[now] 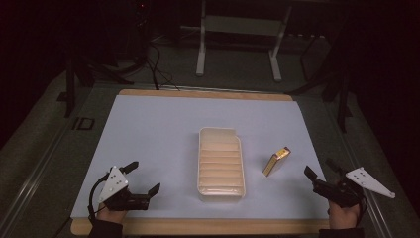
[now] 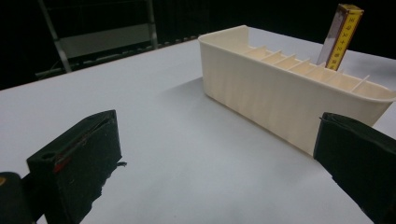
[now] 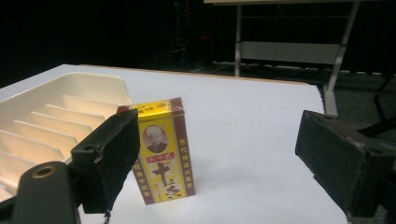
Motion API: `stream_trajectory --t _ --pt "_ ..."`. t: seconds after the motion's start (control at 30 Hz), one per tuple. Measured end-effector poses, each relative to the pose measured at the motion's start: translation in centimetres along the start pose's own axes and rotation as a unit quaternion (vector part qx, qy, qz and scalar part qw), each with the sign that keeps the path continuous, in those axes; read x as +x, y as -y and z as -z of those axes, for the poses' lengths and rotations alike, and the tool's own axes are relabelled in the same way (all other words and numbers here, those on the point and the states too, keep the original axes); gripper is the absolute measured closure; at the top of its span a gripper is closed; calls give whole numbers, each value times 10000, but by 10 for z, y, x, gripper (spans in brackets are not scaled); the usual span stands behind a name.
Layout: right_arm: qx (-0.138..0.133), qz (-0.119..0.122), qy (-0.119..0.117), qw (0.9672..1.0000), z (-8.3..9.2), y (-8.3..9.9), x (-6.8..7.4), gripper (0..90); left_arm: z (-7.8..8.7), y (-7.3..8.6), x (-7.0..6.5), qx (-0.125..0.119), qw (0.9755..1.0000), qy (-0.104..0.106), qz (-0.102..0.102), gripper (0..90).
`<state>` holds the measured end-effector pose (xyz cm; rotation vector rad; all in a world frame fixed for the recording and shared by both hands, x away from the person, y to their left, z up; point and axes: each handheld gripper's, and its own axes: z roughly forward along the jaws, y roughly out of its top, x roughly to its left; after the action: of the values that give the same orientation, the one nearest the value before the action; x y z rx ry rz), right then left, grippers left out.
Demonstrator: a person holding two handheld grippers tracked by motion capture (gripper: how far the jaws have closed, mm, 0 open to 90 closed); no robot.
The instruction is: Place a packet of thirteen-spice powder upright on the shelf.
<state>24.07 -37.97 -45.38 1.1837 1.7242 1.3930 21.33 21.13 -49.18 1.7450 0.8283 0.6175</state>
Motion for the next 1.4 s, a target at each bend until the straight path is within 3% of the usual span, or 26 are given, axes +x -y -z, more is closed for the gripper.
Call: stream_trajectory --t 0.23,0.37,0.43,0.63,0.7,0.83,0.97,1.07,1.17,1.4 --pt "109 -9 -61 9999 0 2 -4 140 0 0 0 -10 10000 6 20 10" --pt "218 -193 -98 9995 -3 5 -11 141 0 -1 -1 -63 9999 75 25 10" --pt "424 -222 -168 9987 -7 8 -16 140 0 -1 -1 -49 10000 71 20 10" --pt "916 167 -880 9918 -10 16 -32 140 0 0 0 -34 10000 28 -4 10" --pt "1105 321 -957 9887 -13 23 -36 138 0 0 0 -32 10000 13 -13 10" --pt "1473 485 -1435 9774 -20 35 -39 137 -1 0 0 -4 10000 5 -30 10" --pt "1870 768 -1975 9592 -27 39 -37 137 -2 0 0 32 10000 6 -28 10" --pt "2013 911 -2274 9484 -31 39 -35 137 -2 0 0 54 10000 21 -43 10" --pt "2164 1019 -2442 9398 -34 37 -35 137 -2 0 -1 80 9999 28 -60 10" --pt "2773 1389 -2785 9090 -40 30 -35 134 -3 0 -1 113 9999 61 -65 10"
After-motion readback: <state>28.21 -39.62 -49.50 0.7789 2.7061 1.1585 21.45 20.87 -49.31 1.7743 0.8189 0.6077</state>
